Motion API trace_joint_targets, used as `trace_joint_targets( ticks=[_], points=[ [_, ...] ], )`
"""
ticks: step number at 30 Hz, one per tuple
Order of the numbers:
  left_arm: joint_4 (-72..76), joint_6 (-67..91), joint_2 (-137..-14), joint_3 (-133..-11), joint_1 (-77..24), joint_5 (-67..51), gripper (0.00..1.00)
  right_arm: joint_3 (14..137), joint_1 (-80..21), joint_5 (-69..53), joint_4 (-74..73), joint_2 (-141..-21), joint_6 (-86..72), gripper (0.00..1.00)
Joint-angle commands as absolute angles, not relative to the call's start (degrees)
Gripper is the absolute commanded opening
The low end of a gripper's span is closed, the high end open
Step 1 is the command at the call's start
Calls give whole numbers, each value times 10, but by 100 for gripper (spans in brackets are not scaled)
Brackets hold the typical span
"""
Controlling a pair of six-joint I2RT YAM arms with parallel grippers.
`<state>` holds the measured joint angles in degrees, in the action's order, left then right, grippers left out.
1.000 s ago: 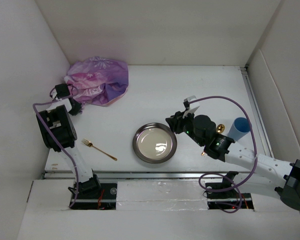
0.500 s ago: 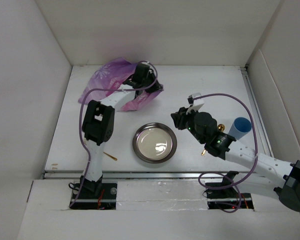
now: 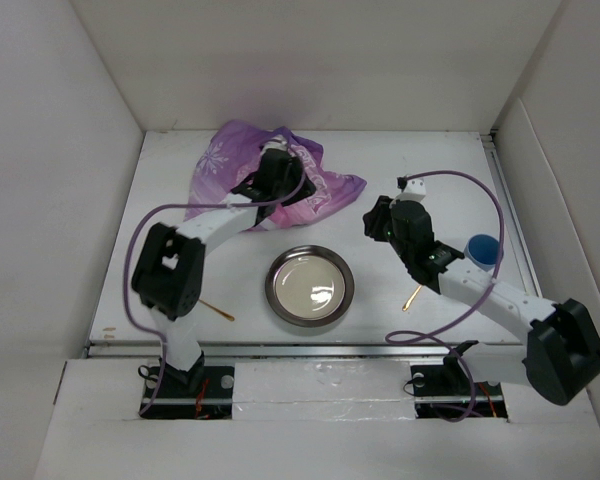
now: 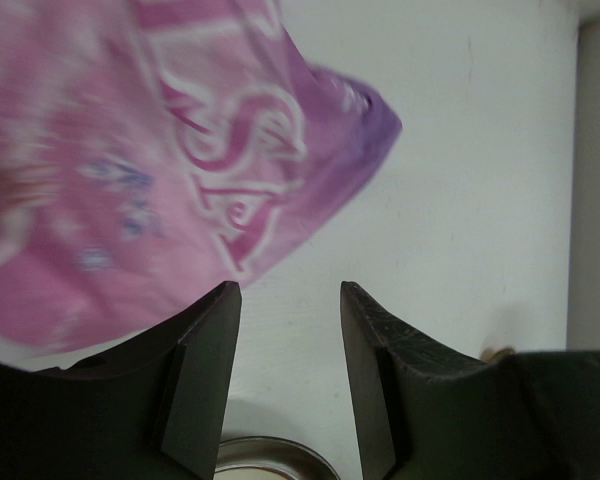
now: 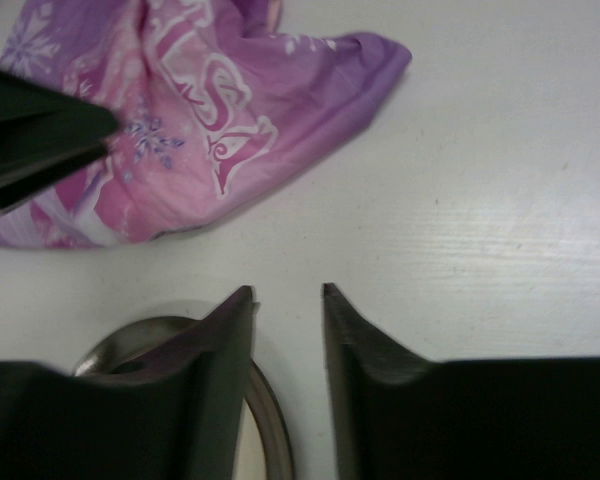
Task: Set the dinner table for one person
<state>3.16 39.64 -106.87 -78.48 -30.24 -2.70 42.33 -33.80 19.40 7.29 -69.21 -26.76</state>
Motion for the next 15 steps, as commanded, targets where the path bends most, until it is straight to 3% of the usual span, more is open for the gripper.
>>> trace_joint_targets(
  ticks=[1, 3, 8, 15],
  points=[
    [104, 453, -941, -676, -233, 90, 41, 462, -299, 130, 117, -763, -319, 47],
    [97, 493, -903, -623, -180, 105, 39, 476, -268, 105, 138, -823, -330, 53],
    [149, 548, -835, -444, -63, 75, 39, 526, -245, 71, 170, -906, -354, 53],
    [86, 604, -889, -462, -15, 108, 33, 540, -216, 51, 200, -948, -365, 54]
  ],
)
